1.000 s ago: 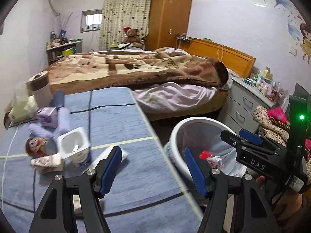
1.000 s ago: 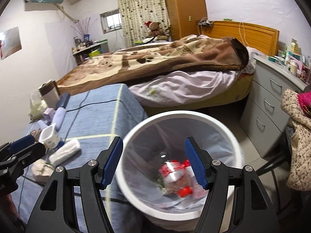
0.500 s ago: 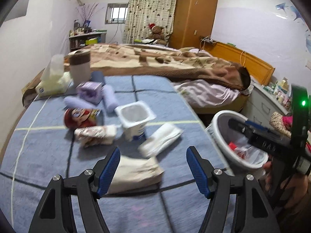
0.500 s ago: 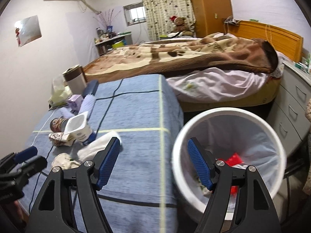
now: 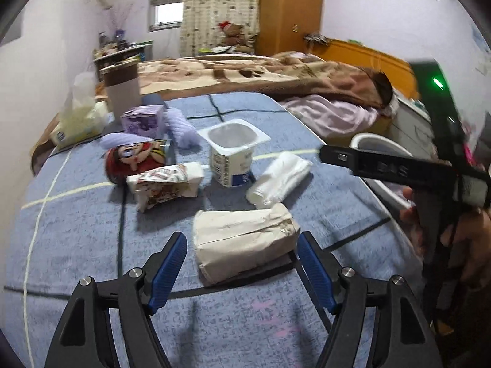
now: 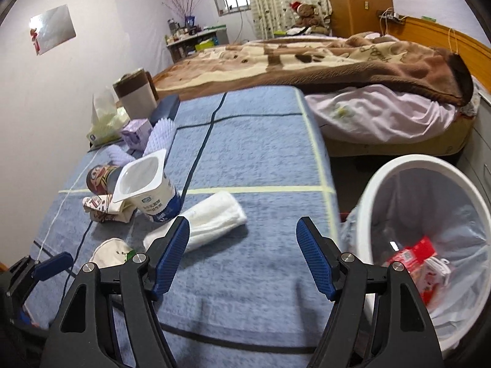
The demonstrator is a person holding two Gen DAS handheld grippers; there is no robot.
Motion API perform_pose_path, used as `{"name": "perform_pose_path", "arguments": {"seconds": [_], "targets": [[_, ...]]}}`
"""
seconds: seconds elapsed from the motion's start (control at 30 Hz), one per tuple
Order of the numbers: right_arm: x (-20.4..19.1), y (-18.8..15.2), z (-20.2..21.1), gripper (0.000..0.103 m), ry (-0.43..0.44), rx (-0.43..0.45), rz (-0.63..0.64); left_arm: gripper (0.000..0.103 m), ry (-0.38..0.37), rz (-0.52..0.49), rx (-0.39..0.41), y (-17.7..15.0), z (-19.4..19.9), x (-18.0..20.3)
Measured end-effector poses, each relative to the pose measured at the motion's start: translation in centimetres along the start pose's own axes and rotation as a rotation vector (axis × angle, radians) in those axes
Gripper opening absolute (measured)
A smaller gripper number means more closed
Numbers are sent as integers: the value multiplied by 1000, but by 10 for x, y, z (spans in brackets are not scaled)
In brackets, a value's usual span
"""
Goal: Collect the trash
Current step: 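Move both open tools back over the remaining trash on the bed, then grasp the beige paper bag with the left tool while the right tool grasps the white cloth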
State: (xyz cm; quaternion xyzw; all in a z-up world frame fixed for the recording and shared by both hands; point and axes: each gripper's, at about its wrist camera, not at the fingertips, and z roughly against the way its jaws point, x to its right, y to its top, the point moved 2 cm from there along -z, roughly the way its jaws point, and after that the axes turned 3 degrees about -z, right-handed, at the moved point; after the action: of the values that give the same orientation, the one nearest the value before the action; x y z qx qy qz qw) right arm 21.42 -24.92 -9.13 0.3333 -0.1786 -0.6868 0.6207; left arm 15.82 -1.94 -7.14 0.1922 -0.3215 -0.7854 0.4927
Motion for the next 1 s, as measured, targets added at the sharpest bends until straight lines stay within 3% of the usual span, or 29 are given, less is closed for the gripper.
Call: {"name": "perform_pose_path", "arguments": {"seconds": [0.27,0.37,0.67,0.77,0.83,1.0], "targets": [[-12,2,-22,74,-10,-64,14,76,53,-105,-84,2,-33,0],[-13,4,-27,74,-4,-74,1,81,53,-86,-90,5,-40,-8],[-18,5,-50,74,0,-144,-32,82,104,-125,-82,20,-48,-24],[-20,6,-50,73,-14,-141,-23,82,57,-86,-116,23,-59,-33],[-21,6,-50,60,-11,-137,-20,82,61,-92,-112,24,-61,-34],[-22,5,-48,45,-8,-121,-2,83,61,-93,-117,25,-66,-38]]}}
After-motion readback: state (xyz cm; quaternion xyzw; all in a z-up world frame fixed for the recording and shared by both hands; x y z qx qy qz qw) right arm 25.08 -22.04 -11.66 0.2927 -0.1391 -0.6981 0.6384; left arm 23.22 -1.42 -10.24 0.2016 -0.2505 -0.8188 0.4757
